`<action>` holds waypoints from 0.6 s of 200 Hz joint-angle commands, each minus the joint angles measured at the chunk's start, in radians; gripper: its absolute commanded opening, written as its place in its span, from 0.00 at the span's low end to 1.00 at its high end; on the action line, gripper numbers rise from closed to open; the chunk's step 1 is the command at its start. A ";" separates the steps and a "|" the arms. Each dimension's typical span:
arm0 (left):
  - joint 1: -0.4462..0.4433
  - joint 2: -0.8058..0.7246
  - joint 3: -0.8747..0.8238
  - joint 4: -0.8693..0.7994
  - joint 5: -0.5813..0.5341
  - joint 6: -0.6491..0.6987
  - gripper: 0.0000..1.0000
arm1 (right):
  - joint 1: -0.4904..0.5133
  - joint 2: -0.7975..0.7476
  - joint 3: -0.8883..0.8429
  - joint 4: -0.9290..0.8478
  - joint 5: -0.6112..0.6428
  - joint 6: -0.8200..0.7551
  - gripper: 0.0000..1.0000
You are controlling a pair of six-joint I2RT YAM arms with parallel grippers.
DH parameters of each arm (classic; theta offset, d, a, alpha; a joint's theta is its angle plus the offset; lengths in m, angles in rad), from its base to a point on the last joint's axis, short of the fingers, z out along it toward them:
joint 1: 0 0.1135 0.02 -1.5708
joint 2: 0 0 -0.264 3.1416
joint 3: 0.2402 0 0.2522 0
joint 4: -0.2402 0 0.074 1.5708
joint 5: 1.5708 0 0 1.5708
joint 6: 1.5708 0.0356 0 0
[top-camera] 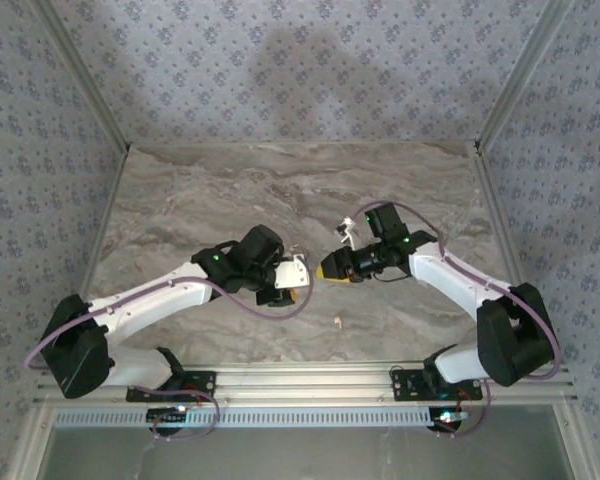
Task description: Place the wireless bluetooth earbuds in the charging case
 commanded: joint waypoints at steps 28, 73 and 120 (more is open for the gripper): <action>0.002 -0.032 0.004 0.029 0.023 0.042 0.47 | 0.073 0.048 0.040 0.117 -0.028 0.065 0.47; 0.002 -0.037 0.001 0.035 0.018 0.043 0.47 | 0.110 0.075 0.053 0.159 -0.041 0.092 0.48; 0.002 -0.051 -0.002 0.057 0.020 0.023 0.47 | 0.131 0.104 0.061 0.175 -0.040 0.106 0.48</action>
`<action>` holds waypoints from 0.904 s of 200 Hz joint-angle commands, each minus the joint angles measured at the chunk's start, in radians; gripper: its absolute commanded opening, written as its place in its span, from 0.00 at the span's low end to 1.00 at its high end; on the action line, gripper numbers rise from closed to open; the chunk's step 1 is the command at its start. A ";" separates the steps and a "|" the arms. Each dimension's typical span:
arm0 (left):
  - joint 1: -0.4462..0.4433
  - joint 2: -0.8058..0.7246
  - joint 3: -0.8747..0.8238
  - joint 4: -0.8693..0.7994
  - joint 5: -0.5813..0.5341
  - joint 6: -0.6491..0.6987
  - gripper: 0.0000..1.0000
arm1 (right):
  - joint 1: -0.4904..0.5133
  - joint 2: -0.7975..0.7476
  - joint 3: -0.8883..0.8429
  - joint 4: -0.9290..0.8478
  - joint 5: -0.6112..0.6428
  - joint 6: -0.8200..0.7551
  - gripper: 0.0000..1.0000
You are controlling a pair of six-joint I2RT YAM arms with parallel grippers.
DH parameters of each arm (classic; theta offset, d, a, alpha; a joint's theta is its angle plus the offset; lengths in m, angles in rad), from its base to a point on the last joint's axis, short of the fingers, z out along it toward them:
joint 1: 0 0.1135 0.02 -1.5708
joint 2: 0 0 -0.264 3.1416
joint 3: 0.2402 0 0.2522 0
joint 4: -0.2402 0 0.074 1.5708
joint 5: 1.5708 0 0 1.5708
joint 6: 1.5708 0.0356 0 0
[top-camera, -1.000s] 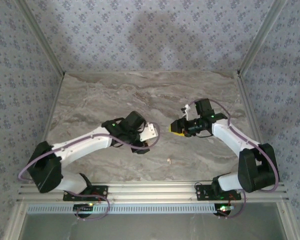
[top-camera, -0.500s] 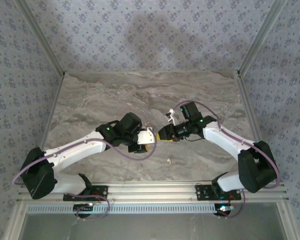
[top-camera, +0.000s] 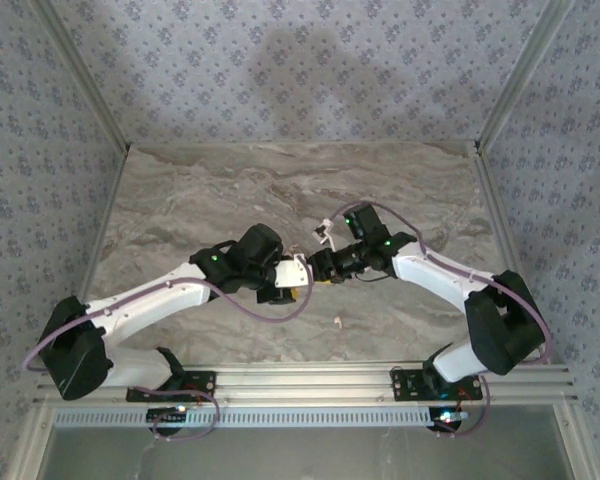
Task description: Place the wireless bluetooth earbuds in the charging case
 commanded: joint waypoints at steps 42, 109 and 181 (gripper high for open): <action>0.002 -0.035 -0.003 0.045 0.023 -0.012 0.47 | 0.037 0.039 0.047 0.031 -0.035 0.029 0.46; 0.002 -0.025 0.002 0.062 0.011 -0.021 0.50 | 0.041 0.035 0.050 0.026 -0.044 0.007 0.32; 0.134 -0.085 -0.001 0.062 0.142 -0.115 1.00 | -0.012 -0.100 0.029 -0.093 0.091 -0.289 0.27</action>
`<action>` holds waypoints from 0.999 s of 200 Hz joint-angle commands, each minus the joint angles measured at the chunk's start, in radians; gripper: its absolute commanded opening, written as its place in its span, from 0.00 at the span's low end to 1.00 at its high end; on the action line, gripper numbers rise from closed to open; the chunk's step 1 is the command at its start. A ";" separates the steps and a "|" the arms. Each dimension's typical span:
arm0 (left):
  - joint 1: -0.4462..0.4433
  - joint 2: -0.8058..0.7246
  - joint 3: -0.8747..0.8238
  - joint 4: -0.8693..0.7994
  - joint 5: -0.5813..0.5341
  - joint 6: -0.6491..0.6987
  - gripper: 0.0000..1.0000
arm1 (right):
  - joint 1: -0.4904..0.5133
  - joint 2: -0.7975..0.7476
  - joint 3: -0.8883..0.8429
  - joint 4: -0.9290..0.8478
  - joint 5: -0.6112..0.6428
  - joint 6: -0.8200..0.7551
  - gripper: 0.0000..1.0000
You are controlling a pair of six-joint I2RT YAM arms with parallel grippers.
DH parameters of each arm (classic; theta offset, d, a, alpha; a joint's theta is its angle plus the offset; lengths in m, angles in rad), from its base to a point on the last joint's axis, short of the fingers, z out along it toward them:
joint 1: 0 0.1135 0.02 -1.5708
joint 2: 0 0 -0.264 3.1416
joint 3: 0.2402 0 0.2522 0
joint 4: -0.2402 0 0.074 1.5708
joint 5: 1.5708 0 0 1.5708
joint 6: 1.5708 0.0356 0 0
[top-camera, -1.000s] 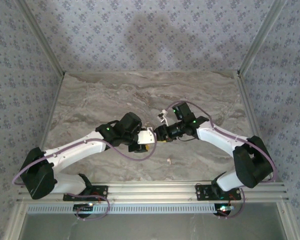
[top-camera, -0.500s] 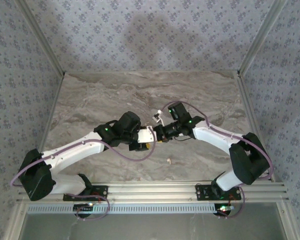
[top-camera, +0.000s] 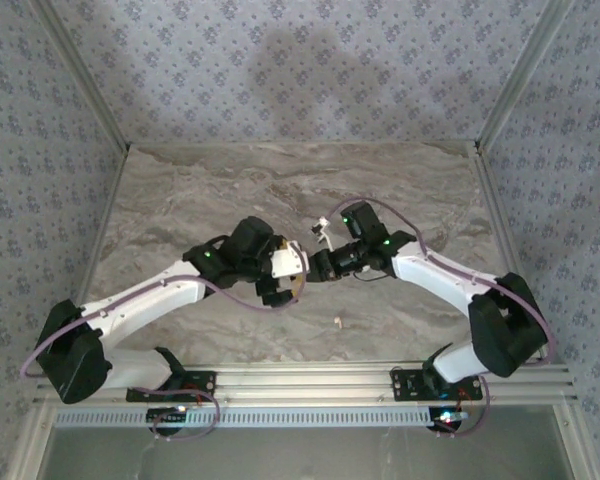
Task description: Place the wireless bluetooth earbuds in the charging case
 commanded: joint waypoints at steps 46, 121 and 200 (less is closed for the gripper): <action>0.199 -0.063 0.070 -0.115 0.333 -0.037 0.99 | -0.042 -0.133 0.005 -0.118 0.106 -0.432 0.25; 0.211 -0.042 0.138 -0.224 0.448 0.113 0.90 | -0.017 -0.183 0.055 -0.272 0.094 -1.019 0.26; 0.142 -0.047 0.119 -0.259 0.479 0.349 0.67 | 0.070 -0.141 0.125 -0.260 0.135 -1.140 0.26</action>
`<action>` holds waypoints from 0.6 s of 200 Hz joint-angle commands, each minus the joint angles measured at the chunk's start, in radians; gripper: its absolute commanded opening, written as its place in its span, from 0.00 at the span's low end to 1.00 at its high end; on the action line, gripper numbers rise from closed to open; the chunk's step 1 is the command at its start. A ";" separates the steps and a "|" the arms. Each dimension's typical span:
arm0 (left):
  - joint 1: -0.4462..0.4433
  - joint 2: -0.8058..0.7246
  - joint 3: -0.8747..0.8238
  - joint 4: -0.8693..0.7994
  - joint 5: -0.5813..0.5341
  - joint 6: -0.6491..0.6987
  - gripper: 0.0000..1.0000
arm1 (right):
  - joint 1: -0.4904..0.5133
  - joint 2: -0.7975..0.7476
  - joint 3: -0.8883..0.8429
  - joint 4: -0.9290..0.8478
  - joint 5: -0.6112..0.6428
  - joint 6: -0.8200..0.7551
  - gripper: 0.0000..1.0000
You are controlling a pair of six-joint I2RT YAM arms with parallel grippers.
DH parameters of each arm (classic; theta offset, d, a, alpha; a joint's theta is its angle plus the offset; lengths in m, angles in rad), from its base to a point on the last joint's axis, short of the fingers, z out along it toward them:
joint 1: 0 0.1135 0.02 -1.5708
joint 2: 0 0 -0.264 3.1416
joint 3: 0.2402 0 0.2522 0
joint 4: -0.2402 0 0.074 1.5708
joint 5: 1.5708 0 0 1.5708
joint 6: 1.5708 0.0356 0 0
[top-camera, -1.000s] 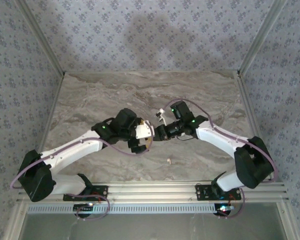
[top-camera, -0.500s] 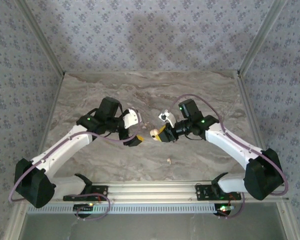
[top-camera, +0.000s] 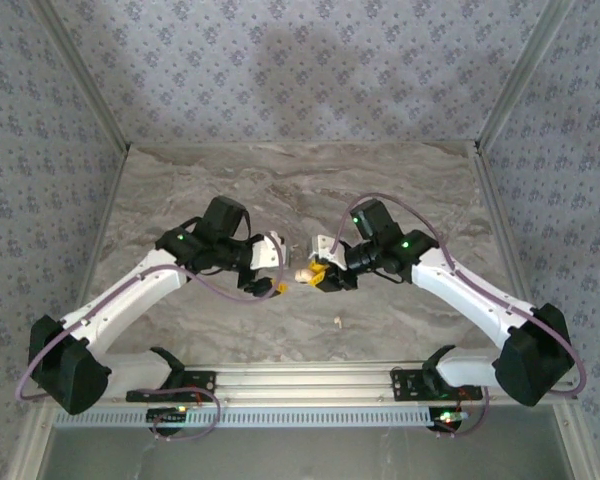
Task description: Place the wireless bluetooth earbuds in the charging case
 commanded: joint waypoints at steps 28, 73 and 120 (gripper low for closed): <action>-0.025 0.006 0.008 -0.045 0.039 0.100 0.62 | 0.042 0.031 0.061 -0.001 0.017 -0.071 0.26; -0.033 0.017 0.009 -0.042 0.048 0.107 0.45 | 0.047 0.037 0.072 0.009 0.016 -0.070 0.26; -0.047 0.021 0.011 -0.038 0.057 0.099 0.35 | 0.047 0.040 0.072 0.039 0.020 -0.036 0.27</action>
